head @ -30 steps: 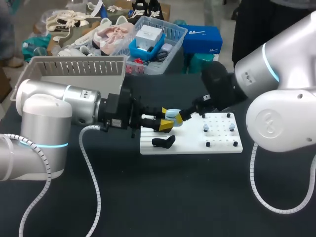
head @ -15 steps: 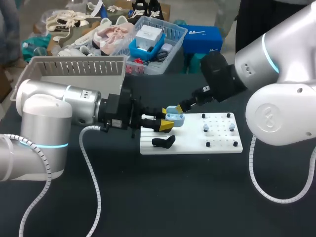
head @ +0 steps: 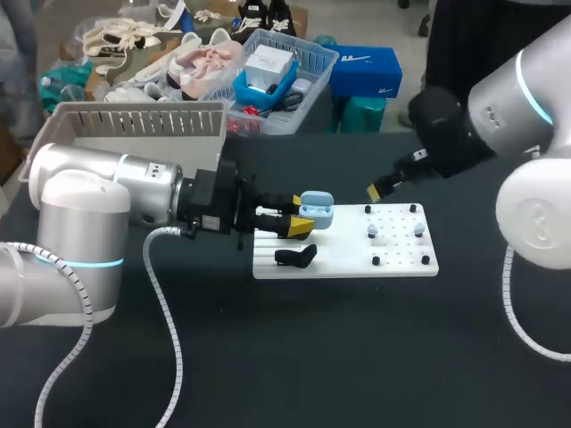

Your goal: Pick up each earbud case from the left stands, insert the matching earbuds, close the lid, and place the case in the box.

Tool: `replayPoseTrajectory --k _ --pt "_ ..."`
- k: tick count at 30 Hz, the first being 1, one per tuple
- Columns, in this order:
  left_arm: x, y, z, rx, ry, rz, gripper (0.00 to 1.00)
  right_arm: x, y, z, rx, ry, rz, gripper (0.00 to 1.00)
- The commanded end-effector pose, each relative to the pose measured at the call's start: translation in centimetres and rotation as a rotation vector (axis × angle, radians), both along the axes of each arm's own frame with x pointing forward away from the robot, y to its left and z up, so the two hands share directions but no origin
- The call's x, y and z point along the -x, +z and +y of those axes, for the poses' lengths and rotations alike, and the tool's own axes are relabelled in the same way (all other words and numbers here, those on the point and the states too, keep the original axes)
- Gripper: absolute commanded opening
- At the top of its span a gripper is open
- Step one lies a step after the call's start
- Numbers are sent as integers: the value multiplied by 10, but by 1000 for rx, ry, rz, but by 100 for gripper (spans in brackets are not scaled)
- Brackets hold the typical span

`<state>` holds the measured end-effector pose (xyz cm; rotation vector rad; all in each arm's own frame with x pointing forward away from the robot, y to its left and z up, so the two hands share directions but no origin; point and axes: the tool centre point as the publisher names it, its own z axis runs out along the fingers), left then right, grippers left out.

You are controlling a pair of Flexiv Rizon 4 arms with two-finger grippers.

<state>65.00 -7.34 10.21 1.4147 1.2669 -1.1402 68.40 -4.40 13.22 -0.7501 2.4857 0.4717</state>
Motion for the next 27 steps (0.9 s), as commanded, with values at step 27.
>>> replayPoseTrajectory --k 27 --pt "1 0 0 0 5 -2 0 5 -77 -46 485 -116 -38 72"
